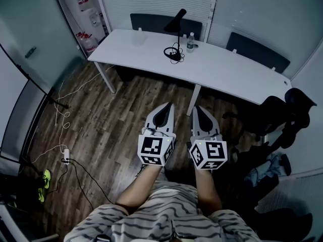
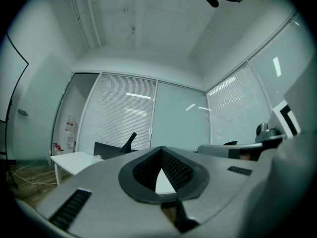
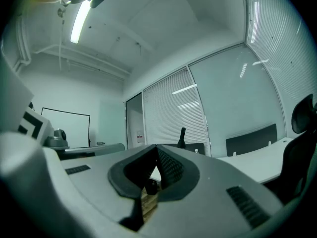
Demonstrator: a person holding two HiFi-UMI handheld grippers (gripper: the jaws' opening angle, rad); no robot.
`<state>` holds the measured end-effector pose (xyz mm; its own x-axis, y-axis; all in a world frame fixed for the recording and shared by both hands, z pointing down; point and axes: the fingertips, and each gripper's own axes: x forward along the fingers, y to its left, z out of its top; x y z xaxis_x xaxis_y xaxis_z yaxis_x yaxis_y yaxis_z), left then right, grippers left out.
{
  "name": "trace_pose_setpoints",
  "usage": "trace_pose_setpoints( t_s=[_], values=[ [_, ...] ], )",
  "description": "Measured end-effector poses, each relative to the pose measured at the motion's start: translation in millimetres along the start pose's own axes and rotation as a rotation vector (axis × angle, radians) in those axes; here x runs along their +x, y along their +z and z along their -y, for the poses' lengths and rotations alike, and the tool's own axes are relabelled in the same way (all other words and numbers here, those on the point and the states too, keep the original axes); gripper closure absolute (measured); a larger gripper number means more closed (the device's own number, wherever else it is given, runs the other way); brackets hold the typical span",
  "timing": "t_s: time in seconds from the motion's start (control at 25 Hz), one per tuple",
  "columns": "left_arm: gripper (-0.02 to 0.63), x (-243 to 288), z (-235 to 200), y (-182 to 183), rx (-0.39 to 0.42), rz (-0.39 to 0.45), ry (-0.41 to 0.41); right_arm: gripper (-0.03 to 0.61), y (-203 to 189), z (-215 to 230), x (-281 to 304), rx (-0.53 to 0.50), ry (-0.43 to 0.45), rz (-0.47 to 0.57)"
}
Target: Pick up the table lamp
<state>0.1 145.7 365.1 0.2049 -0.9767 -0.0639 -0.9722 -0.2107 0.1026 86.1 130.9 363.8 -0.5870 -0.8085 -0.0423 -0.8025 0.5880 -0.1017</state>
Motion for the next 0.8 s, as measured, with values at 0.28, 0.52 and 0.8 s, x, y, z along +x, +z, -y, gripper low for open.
trace_pose_setpoints(
  t_s=[0.28,0.52,0.8],
  values=[
    [0.606,48,-44,7,-0.004,-0.002,-0.044,0.568,4,2,65,-0.017,-0.040,-0.002],
    [0.606,76,-77,8,-0.021,-0.007,-0.062,0.567,1,0,104,-0.022,-0.063,-0.011],
    [0.606,115,-100,-3,-0.034,-0.021,-0.068,0.566,-4,15,148,-0.025,-0.069,-0.019]
  ],
)
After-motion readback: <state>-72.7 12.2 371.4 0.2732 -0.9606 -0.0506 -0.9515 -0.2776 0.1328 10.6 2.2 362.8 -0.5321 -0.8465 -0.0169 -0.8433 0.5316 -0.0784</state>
